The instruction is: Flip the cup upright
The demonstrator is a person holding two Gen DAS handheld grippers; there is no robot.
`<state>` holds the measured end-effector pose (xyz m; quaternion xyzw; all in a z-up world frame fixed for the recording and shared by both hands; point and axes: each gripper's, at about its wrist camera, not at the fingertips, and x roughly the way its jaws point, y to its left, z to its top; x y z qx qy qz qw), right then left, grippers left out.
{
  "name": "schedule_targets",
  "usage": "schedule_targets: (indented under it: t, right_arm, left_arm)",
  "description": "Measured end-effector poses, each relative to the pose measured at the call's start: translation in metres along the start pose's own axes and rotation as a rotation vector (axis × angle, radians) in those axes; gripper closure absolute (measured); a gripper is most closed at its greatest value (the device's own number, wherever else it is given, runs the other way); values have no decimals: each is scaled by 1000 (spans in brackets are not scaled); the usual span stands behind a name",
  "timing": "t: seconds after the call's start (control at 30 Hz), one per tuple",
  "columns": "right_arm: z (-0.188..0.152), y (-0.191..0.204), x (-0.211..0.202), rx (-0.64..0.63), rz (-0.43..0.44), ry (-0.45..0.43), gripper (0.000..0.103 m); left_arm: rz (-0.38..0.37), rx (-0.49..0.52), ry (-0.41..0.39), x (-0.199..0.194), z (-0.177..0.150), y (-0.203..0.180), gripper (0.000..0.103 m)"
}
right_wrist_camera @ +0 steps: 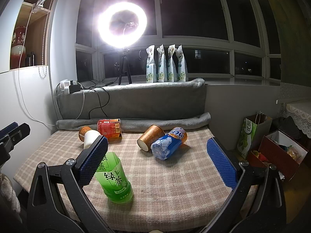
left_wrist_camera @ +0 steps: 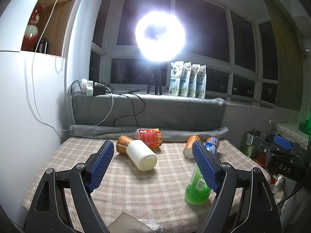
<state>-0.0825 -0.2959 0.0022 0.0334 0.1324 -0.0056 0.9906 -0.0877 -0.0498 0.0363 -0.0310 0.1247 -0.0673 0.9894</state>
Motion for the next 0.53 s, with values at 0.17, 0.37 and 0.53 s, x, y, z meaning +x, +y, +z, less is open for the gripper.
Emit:
schedule_targets:
  t: [0.17, 0.37, 0.53]
  right_arm:
    - [0, 0, 0, -1, 0, 0, 0]
    - [0, 0, 0, 1, -1, 1, 0]
    - [-2, 1, 1, -4, 4, 9, 0]
  left_arm:
    - [2, 0, 2, 2, -1, 1, 20]
    - [1, 2, 3, 4, -2, 2, 20]
    - [2, 13, 4, 5, -4, 3, 20]
